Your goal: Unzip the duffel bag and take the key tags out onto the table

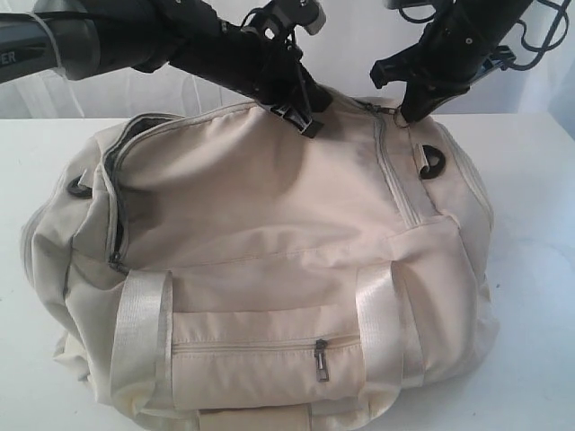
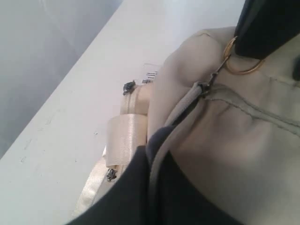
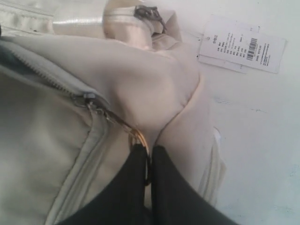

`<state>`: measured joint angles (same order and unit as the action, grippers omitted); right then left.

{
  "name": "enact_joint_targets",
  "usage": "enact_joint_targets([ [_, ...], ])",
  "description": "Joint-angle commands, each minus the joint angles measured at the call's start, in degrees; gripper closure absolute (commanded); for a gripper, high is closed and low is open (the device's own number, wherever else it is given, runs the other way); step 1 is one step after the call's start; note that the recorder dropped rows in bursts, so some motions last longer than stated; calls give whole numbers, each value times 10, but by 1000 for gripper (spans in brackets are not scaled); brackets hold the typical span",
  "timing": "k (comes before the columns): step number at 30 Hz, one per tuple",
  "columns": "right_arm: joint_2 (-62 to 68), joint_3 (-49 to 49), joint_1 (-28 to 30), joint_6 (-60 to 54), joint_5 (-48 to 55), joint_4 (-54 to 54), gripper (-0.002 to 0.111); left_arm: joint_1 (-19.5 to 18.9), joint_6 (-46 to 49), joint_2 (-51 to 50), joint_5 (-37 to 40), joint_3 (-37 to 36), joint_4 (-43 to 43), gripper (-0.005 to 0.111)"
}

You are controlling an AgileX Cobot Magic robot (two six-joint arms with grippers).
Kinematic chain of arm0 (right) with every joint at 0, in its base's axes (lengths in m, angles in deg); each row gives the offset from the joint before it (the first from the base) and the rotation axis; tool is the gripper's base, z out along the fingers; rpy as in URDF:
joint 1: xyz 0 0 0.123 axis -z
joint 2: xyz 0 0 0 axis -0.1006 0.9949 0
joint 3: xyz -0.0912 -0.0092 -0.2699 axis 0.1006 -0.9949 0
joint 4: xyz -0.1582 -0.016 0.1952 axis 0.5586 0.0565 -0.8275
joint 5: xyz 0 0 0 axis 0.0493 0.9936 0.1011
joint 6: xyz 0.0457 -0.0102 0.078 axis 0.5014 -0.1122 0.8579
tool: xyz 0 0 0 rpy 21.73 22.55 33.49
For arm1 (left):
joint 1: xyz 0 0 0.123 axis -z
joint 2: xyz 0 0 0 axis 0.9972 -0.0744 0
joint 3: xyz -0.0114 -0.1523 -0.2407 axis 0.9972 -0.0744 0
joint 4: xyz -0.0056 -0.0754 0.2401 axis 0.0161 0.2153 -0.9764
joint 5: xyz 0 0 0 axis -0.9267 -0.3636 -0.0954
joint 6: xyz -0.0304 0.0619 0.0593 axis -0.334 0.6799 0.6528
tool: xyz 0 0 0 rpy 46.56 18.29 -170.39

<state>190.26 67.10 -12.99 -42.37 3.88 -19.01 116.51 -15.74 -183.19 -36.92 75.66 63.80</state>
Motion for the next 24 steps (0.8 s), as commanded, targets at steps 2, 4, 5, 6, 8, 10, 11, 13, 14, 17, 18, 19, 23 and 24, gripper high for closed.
enact_joint_targets([
  [2,-32,-22,13,7,19,61,108,-21,-25,18,-39,3,-50,107],
  [4,-42,-38,13,7,19,58,108,-21,-37,18,-50,3,-50,107],
  [5,-45,-47,13,7,19,57,108,-21,-39,18,-52,3,-50,107],
  [6,-50,-56,13,7,19,55,108,-21,-40,18,-55,3,-50,107],
  [8,-59,-72,13,7,19,55,108,-21,-42,18,-57,3,-50,107],
  [10,-69,-85,13,7,19,55,108,-21,-43,18,-57,3,-50,107],
  [11,-75,-91,13,7,19,55,108,-21,-43,18,-57,3,-52,107],
  [13,-87,-99,13,7,19,55,108,-21,-43,18,-57,3,-53,107],
  [14,-94,-102,13,7,19,55,108,-21,-43,18,-57,3,-54,107],
  [17,-115,-110,13,14,19,55,108,-21,-45,18,-57,3,-65,107],
  [18,-122,-115,13,19,19,55,108,-21,-46,18,-57,3,-67,107],
  [19,-126,-118,13,19,19,55,108,-21,-46,18,-57,3,-67,107],
  [23,-138,-143,13,22,19,58,108,-21,-48,18,-59,3,-67,107],
  [24,-138,-149,13,22,19,58,108,-21,-48,18,-59,3,-67,107],
])
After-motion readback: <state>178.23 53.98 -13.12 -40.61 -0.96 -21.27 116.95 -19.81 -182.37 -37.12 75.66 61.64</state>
